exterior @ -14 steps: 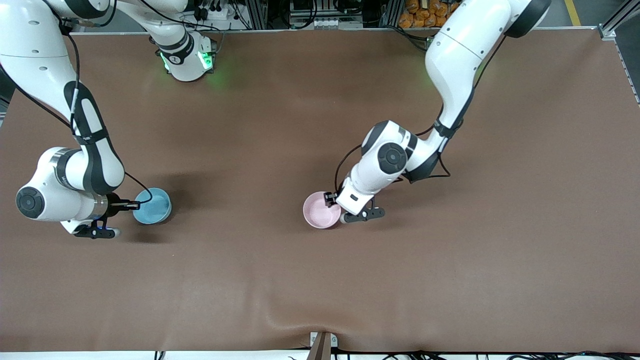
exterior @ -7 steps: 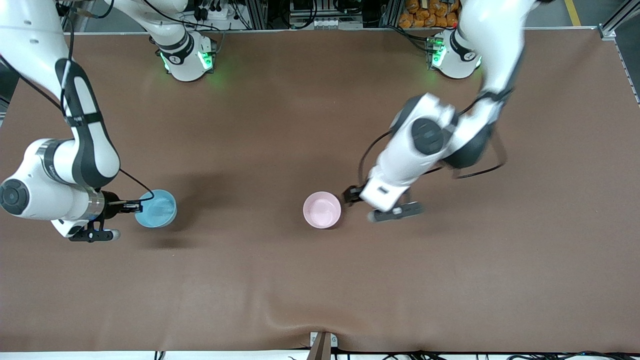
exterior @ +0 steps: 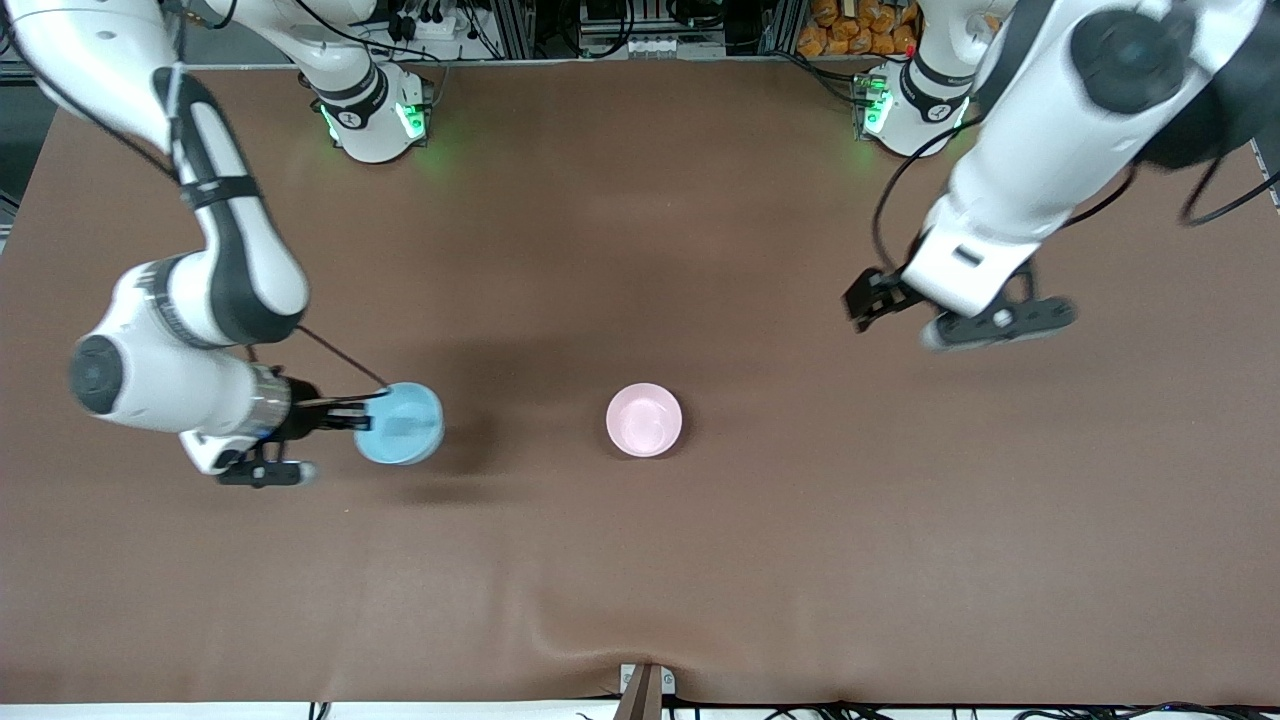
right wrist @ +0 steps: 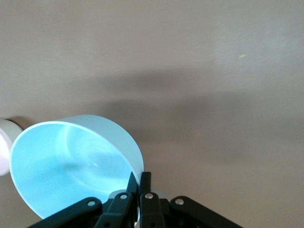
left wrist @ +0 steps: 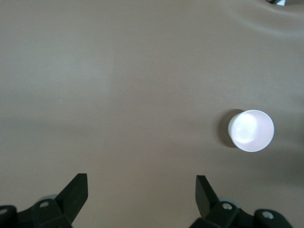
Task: Stack pink and blue bowls on white bowl
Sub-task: 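Open the left gripper and lift away while the right gripper carries the blue bowl, then lower the blue bowl into the pink bowl with the right gripper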
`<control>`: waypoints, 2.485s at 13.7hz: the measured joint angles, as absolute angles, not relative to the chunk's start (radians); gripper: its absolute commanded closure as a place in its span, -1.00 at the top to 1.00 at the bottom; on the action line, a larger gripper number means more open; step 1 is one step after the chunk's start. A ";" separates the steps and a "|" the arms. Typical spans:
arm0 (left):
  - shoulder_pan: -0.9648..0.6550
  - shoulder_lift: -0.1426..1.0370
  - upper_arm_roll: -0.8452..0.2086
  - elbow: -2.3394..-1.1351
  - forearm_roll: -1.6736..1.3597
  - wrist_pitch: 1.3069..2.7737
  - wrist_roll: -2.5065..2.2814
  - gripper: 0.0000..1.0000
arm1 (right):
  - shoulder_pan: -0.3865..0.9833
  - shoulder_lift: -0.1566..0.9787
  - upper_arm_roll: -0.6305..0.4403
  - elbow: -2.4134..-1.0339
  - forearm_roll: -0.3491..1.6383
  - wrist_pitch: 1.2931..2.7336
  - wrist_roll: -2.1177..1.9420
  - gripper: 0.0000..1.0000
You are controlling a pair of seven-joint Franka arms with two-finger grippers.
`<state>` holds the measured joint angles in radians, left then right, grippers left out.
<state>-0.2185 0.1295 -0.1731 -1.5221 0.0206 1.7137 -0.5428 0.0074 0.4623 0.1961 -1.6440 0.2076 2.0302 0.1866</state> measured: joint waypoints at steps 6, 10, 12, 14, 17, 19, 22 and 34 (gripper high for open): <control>-0.081 0.050 -0.171 -1.525 0.022 1.611 -0.378 1.00 | 0.147 0.502 0.199 -1.569 0.339 2.064 0.425 -1.00; -0.043 0.022 -0.171 -1.530 0.022 1.588 -0.334 1.00 | 0.250 0.608 0.199 -1.486 0.347 2.121 0.476 -1.00; -0.036 0.016 -0.171 -1.532 0.022 1.574 -0.333 1.00 | 0.294 0.640 0.198 -1.477 0.347 2.160 0.536 -1.00; -0.034 0.013 -0.171 -1.533 0.022 1.570 -0.333 1.00 | 0.319 0.659 0.198 -1.475 0.347 2.207 0.588 -1.00; -0.022 0.012 -0.171 -1.537 0.022 1.569 -0.332 1.00 | 0.360 0.679 0.198 -1.473 0.347 2.256 0.691 -1.00; -0.021 0.012 -0.172 -1.539 0.022 1.569 -0.332 1.00 | 0.381 0.686 0.198 -1.472 0.347 2.259 0.716 -1.00; -0.019 0.008 -0.172 -1.539 0.022 1.569 -0.332 1.00 | 0.392 0.697 0.198 -1.472 0.347 2.259 0.722 -1.00; -0.019 0.008 -0.182 -1.549 0.022 1.570 -0.315 1.00 | 0.439 0.753 0.194 -1.472 0.347 2.300 0.755 -1.00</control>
